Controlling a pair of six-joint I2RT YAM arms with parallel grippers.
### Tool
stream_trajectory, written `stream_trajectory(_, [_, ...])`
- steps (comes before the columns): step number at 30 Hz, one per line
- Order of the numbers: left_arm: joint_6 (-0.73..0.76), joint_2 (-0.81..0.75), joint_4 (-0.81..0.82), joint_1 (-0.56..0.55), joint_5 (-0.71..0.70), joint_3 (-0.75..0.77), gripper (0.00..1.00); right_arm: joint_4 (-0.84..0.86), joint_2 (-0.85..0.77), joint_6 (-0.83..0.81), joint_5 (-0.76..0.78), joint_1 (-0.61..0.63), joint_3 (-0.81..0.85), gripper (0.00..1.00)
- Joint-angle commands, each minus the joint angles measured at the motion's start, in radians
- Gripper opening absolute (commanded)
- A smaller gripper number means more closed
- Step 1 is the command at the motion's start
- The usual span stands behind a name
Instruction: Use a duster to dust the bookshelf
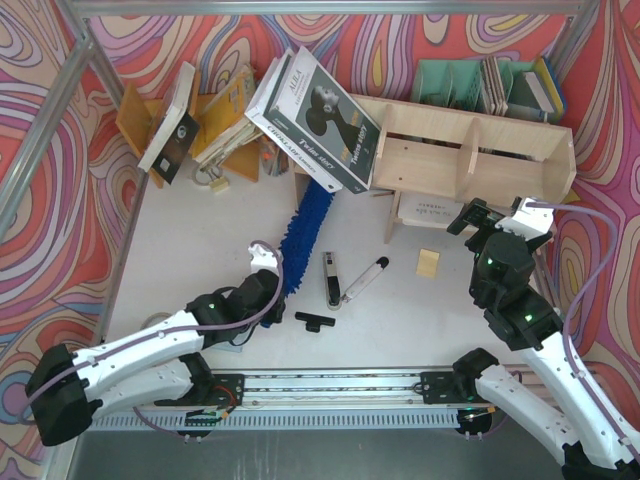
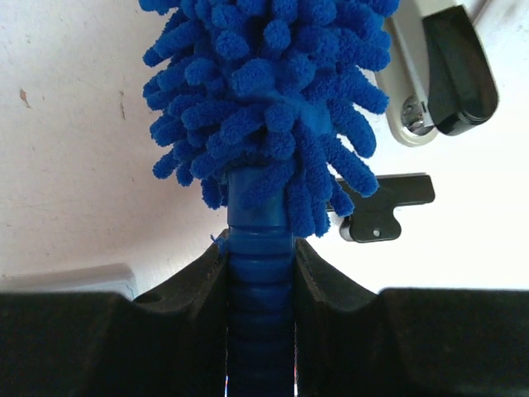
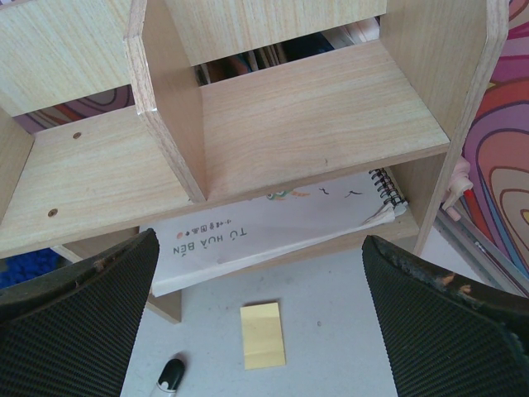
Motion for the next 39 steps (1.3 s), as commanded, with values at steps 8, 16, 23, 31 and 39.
stream_trajectory(8, [0.023, 0.037, 0.080, 0.005, -0.026, 0.023, 0.00, 0.013, -0.004, 0.004, 0.005, -0.004, -0.003, 0.99])
stream_trajectory(16, [0.108, -0.026, -0.041, 0.005, -0.089, 0.174, 0.00, 0.010, -0.010, 0.008, 0.008, -0.004, -0.005, 0.99])
stream_trajectory(23, [0.107, -0.049, -0.049, 0.005, -0.099, 0.183, 0.00, 0.009, -0.010, 0.009, 0.007, -0.004, -0.005, 0.99])
stream_trajectory(31, [0.014, 0.003, 0.036, 0.004, -0.035, 0.093, 0.00, 0.005, -0.015, 0.014, 0.008, -0.004, -0.007, 0.99])
stream_trajectory(39, [-0.025, 0.094, 0.106, 0.004, 0.008, 0.046, 0.00, 0.002, -0.017, 0.011, 0.005, -0.003, -0.004, 0.99])
